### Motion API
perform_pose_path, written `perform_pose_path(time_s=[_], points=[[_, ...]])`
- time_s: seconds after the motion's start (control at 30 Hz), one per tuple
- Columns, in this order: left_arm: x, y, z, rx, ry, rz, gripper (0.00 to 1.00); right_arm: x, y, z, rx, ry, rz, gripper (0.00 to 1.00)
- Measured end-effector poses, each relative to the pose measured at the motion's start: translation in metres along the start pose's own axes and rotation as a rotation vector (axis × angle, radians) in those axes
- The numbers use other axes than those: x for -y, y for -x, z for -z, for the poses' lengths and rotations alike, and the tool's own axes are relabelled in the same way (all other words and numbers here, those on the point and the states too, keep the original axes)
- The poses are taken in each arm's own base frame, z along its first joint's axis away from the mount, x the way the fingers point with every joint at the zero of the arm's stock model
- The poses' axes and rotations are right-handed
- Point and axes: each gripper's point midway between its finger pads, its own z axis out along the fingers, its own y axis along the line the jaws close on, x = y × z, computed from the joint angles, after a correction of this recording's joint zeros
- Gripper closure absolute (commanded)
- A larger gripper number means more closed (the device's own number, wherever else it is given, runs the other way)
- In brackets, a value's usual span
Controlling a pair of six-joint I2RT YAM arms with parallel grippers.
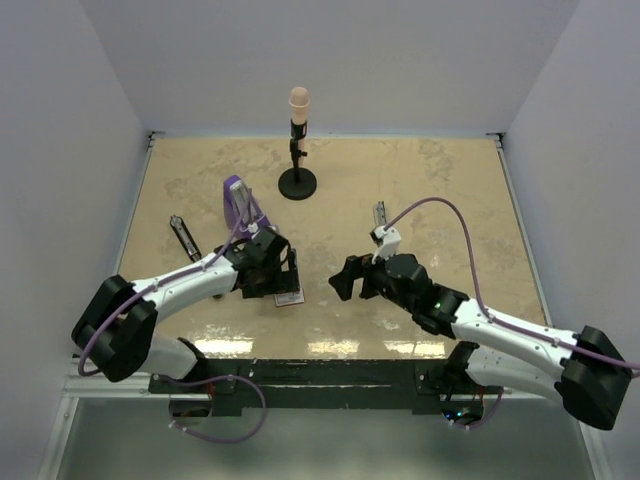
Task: Unload the staples from the stapler
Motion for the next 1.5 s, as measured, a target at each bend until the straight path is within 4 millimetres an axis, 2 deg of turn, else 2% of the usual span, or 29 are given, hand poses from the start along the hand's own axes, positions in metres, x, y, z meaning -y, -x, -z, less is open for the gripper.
perform_pose_path(time_s=[0.13, 0.27, 0.77, 1.07, 1.5], points=[[0.007, -0.004, -0.004, -0.017, 0.06, -0.042, 0.0, 0.009, 0.008, 0.018, 0.067, -0.022, -0.008, 0.01], [0.016, -0.008, -0.005, -0.025, 0.075, -0.056, 0.0, 0.013, 0.011, 0.024, 0.094, -0.035, -0.011, 0.01], [0.02, -0.011, -0.021, -0.052, 0.13, -0.054, 0.0, 0.026, -0.001, 0.025, 0.07, -0.079, -0.003, 0.01], [0.024, -0.006, -0.019, -0.038, 0.142, -0.038, 0.01, 0.026, -0.001, 0.026, 0.073, -0.078, -0.006, 0.01], [0.021, -0.015, -0.024, -0.054, 0.179, -0.023, 0.07, 0.028, -0.003, 0.025, 0.068, -0.08, -0.006, 0.01]])
